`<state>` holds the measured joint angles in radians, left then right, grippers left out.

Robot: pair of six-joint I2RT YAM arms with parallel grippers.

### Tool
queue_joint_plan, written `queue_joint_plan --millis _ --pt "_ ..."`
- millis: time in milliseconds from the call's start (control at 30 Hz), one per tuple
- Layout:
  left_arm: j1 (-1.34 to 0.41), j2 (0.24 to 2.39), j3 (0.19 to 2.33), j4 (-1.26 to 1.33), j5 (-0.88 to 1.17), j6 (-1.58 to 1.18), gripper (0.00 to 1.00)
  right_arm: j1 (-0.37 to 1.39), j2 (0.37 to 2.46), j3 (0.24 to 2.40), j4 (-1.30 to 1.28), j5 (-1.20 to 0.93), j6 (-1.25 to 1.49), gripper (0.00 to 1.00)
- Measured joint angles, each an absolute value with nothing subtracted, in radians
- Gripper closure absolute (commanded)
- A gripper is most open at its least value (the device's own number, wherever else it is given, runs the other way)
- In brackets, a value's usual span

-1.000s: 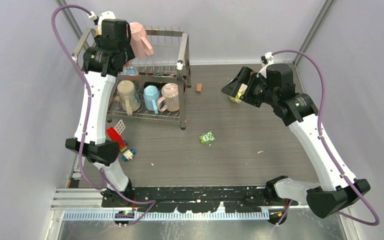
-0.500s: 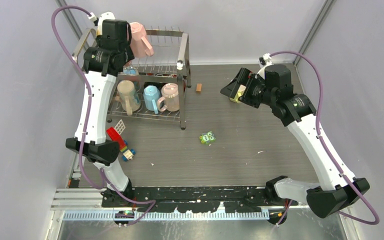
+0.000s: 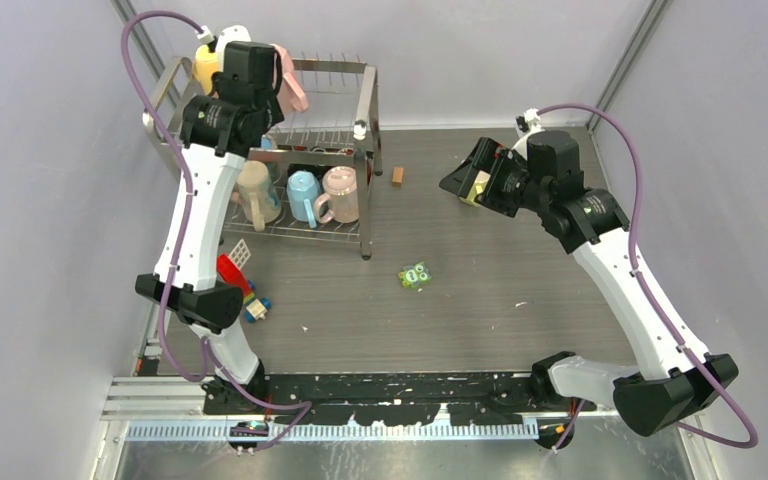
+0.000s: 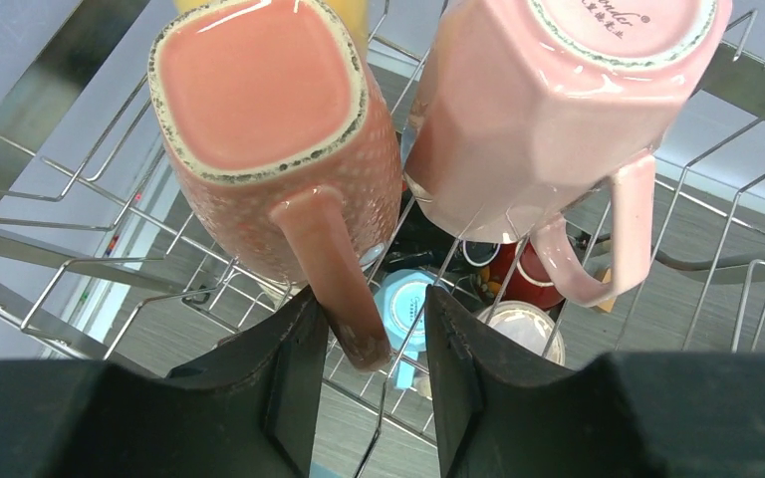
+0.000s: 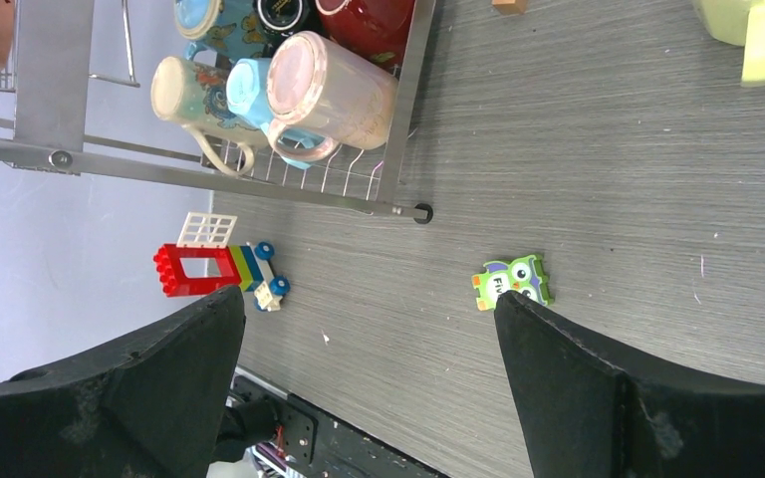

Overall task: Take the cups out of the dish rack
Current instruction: Unload the cup from the dish rack.

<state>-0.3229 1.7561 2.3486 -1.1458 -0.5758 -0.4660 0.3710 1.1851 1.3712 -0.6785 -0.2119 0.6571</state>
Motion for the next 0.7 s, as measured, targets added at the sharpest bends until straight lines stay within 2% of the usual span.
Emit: queue_joint_plan --millis 433,700 --pt "-0.328 1.756 2.35 -1.147 -0.619 -0.464 0.63 0.371 1.185 1.361 -0.671 -0.227 0.657 0.0" --pt "-0.328 1.757 2.359 -1.146 -0.629 -0.464 0.72 0.371 1.192 1.361 -0.665 -0.236 0.657 0.0"
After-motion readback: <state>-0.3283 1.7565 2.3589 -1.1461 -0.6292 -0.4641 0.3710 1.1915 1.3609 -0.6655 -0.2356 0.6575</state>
